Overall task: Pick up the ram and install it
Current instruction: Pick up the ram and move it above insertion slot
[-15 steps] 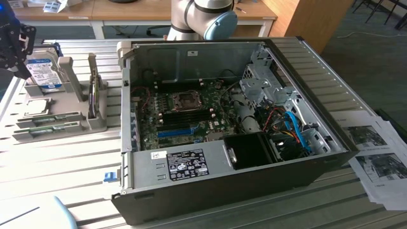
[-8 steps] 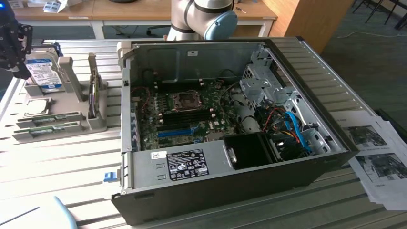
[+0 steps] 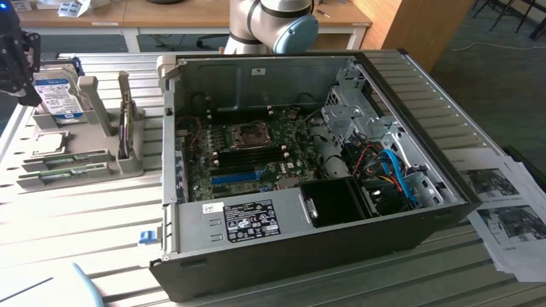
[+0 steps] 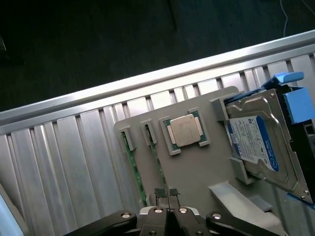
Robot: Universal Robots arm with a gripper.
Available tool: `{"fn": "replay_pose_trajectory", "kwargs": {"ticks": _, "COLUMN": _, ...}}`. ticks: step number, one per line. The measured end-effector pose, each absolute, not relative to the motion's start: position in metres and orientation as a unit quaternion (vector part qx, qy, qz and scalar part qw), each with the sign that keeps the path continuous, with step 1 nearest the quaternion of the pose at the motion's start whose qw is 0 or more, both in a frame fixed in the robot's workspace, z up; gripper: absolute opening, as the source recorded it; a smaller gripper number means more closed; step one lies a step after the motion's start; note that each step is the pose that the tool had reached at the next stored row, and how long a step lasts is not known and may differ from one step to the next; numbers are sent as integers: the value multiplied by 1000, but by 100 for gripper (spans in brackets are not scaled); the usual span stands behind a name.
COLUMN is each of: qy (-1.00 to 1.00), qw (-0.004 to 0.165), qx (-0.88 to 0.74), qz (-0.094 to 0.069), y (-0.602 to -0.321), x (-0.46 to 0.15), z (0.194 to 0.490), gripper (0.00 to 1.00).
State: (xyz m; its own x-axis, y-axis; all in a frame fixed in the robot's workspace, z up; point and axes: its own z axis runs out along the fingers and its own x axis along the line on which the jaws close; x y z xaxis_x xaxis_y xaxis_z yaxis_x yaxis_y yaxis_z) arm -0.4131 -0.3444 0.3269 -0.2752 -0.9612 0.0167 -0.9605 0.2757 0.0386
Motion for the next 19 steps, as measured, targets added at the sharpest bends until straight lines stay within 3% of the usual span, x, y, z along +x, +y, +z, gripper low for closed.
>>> {"fn": "replay_pose_trajectory", "kwargs": {"ticks": 19, "qy": -680, "qw": 20, "qx": 733, "qz": -7, "y": -344, "x": -413, "z": 327, "gripper": 9}}
